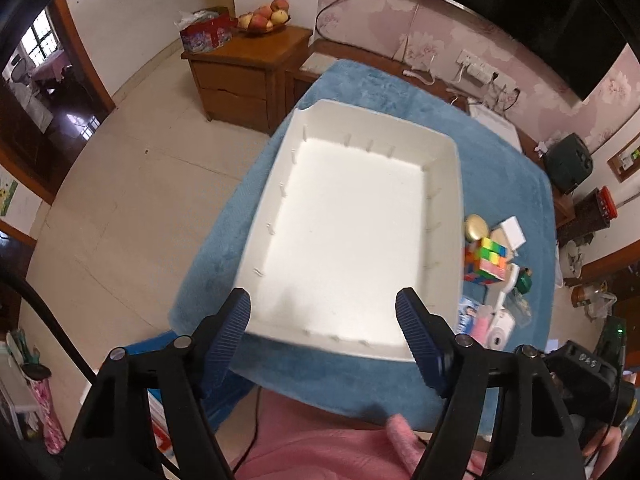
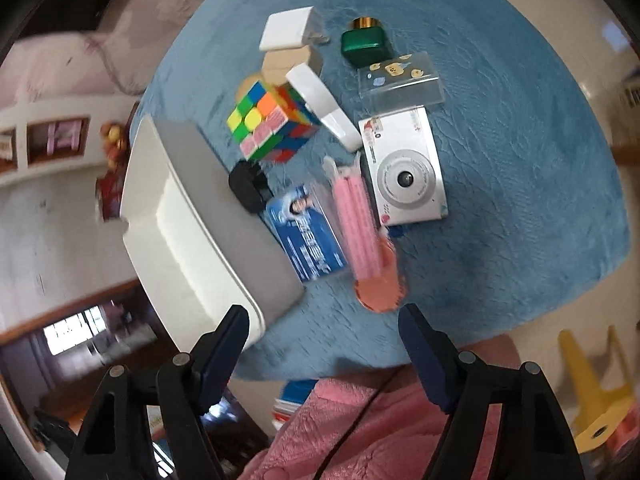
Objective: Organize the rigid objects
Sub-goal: 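Close left gripper on the tray rim while right gripper grasps the pink hair curler, then carry the pink curler into the white tray and open the right gripper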
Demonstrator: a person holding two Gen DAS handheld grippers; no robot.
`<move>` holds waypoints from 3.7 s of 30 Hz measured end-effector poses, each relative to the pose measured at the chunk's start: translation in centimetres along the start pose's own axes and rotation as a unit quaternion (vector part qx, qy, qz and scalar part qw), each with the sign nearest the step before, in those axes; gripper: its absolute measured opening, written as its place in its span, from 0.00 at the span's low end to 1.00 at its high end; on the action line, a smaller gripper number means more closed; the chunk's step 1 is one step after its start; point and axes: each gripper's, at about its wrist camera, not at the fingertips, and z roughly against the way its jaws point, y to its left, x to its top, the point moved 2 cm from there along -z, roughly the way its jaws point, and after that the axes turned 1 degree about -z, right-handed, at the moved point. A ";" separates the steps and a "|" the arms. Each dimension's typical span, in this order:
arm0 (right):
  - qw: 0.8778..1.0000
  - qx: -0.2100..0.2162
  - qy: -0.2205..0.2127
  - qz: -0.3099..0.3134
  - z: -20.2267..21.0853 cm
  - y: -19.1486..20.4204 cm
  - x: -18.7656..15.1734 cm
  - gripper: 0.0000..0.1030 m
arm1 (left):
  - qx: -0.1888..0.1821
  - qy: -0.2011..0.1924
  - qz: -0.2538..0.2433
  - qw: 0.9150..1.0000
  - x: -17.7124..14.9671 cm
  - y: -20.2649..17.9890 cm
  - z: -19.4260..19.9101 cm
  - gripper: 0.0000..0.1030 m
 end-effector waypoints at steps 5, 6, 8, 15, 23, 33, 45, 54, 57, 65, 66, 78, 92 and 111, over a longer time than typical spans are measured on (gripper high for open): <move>0.999 0.005 -0.005 -0.048 -1.1 -0.3 0.9 0.76 | -0.020 0.063 0.030 0.997 1.7 2.8 -3.1 0.65; 0.998 0.004 -0.007 -0.060 -1.3 -0.6 1.1 0.76 | -0.022 0.076 0.038 0.996 1.9 3.4 -3.8 0.60; 0.997 0.002 -0.013 -0.079 -1.6 -1.1 1.4 0.76 | -0.019 0.094 0.049 0.994 2.2 4.2 -4.8 0.55; 0.990 -0.004 -0.026 -0.139 -2.8 -3.3 2.2 0.74 | -0.014 0.156 0.070 0.985 2.1 6.7 -8.4 0.35; 0.984 -0.010 -0.025 -0.174 -5.0 -4.7 2.3 0.66 | -0.013 0.201 0.086 0.976 1.7 8.5 -11.2 0.12; 0.983 -0.022 -0.034 -0.177 -7.0 -4.8 2.2 0.52 | -0.023 0.230 0.056 0.971 2.5 8.5 -12.7 0.08; 0.987 -0.028 -0.059 -0.147 -7.9 -1.2 2.4 0.32 | -0.007 0.254 0.014 0.967 3.1 7.8 -14.4 0.08; 0.986 0.000 -0.072 -0.153 -8.1 -0.1 1.1 0.27 | -0.005 0.252 0.011 0.968 3.5 8.2 -14.6 0.08; 0.986 0.007 -0.077 -0.149 -7.6 0.1 0.5 0.26 | 0.007 0.241 0.009 0.970 4.0 8.4 -14.5 0.08; 0.988 0.005 -0.104 -0.117 -5.6 1.3 -0.9 0.24 | 0.001 0.244 -0.003 0.970 4.3 8.7 -14.7 0.09; 0.988 0.004 -0.109 -0.111 -5.3 1.5 -1.0 0.24 | 0.002 0.245 -0.006 0.970 4.4 8.6 -14.7 0.09; 0.981 0.045 -0.187 0.026 -2.4 6.1 -3.3 0.24 | 0.012 0.235 -0.046 0.971 4.9 7.4 -14.7 0.09; 0.959 0.089 -0.190 0.192 -3.1 13.9 -6.5 0.24 | 0.012 0.211 -0.068 0.975 3.7 6.1 -13.6 0.10; 0.921 0.010 -0.130 0.368 -10.2 22.3 -11.3 0.27 | -0.007 0.186 -0.089 0.979 2.9 6.4 -12.7 0.10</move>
